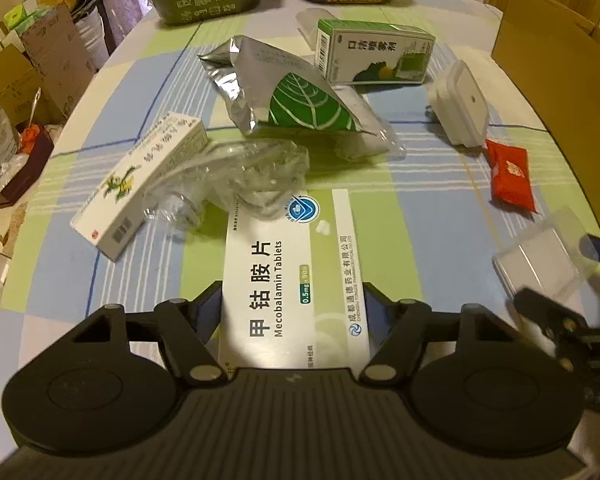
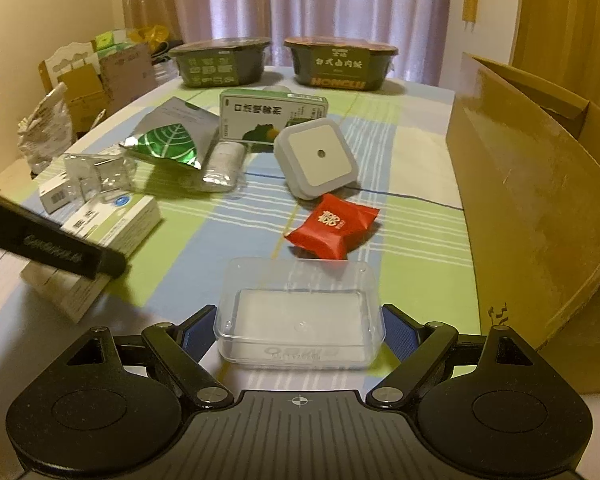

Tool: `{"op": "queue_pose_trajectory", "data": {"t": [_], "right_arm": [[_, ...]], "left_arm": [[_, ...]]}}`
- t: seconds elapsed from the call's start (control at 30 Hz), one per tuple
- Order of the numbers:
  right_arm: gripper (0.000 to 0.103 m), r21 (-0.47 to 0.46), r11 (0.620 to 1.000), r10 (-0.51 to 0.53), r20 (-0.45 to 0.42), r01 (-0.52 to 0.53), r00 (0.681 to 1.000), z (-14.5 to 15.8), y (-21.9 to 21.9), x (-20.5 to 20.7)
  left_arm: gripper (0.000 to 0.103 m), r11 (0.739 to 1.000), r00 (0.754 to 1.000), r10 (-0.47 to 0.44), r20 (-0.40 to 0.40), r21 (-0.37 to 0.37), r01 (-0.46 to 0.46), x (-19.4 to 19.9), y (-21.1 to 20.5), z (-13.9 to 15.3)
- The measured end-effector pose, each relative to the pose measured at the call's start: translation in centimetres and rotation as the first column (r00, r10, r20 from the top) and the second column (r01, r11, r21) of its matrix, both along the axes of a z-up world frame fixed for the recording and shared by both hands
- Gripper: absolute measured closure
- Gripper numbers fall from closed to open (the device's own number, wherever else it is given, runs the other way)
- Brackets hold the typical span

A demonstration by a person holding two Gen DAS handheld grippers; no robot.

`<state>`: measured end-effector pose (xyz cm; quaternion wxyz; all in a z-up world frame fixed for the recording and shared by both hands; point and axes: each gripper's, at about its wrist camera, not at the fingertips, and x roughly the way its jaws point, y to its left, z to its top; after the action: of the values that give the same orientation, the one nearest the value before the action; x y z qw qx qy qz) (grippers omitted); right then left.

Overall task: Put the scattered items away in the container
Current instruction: 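Carry the medicine box and clear tray over the cardboard box with both tools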

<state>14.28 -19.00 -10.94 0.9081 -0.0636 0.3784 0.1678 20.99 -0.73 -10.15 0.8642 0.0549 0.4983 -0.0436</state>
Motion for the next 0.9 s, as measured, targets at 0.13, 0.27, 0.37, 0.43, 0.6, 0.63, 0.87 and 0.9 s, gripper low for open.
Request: {"op": "queue_pose_trajectory", "data": {"t": [0.13, 0.27, 0.37, 0.43, 0.6, 0.63, 0.87, 0.9], "right_arm": [[0.0, 0.018, 1.0, -0.015, 0.0, 0.015, 1.0, -0.1, -0.2, 0.2], [0.0, 0.036, 0.999, -0.031, 0.003, 0.031, 1.0, -0.1, -0.3, 0.7], [0.0, 0.044, 0.999, -0.032, -0.007, 0.033, 0.999, -0.2, -0.1, 1.1], [0.003, 0.041, 0.999, -0.034, -0.014, 0.034, 0.999, -0.3, 0.1, 1.2], [0.016, 0.048, 0.998, -0.038, -0.009, 0.039, 0.999, 0.3, 0.2, 1.2], [0.016, 0.047, 0.998, -0.038, 0.004, 0.038, 0.999, 0.6, 0.3, 1.1], [0.016, 0.048, 0.999, -0.028, 0.054, 0.025, 0.998, 2.6, 0.2, 0.0], [0.016, 0.046, 0.999, -0.027, 0.06, 0.024, 0.998, 3.0, 0.1, -0.3]], "left_arm": [[0.036, 0.999, 0.999, -0.049, -0.02, -0.016, 0.049, -1.6, -0.4, 0.3], [0.035, 0.999, 0.999, -0.046, -0.02, -0.016, 0.046, -2.5, -0.6, 0.5], [0.028, 0.999, 0.999, -0.037, -0.003, -0.011, 0.037, -2.2, -0.6, 0.6], [0.028, 0.999, 0.999, -0.049, -0.007, 0.01, 0.049, -1.8, -0.9, 0.4], [0.036, 0.998, 0.998, -0.053, -0.021, 0.018, 0.054, -1.9, -1.0, 0.4], [0.036, 0.998, 0.998, -0.053, -0.021, 0.018, 0.053, -2.1, -1.0, 0.5], [0.036, 0.999, 0.999, -0.051, -0.011, -0.004, 0.051, -4.2, -0.9, 2.3], [0.036, 0.999, 0.999, -0.052, -0.006, -0.005, 0.052, -4.4, -0.9, 2.8]]}}
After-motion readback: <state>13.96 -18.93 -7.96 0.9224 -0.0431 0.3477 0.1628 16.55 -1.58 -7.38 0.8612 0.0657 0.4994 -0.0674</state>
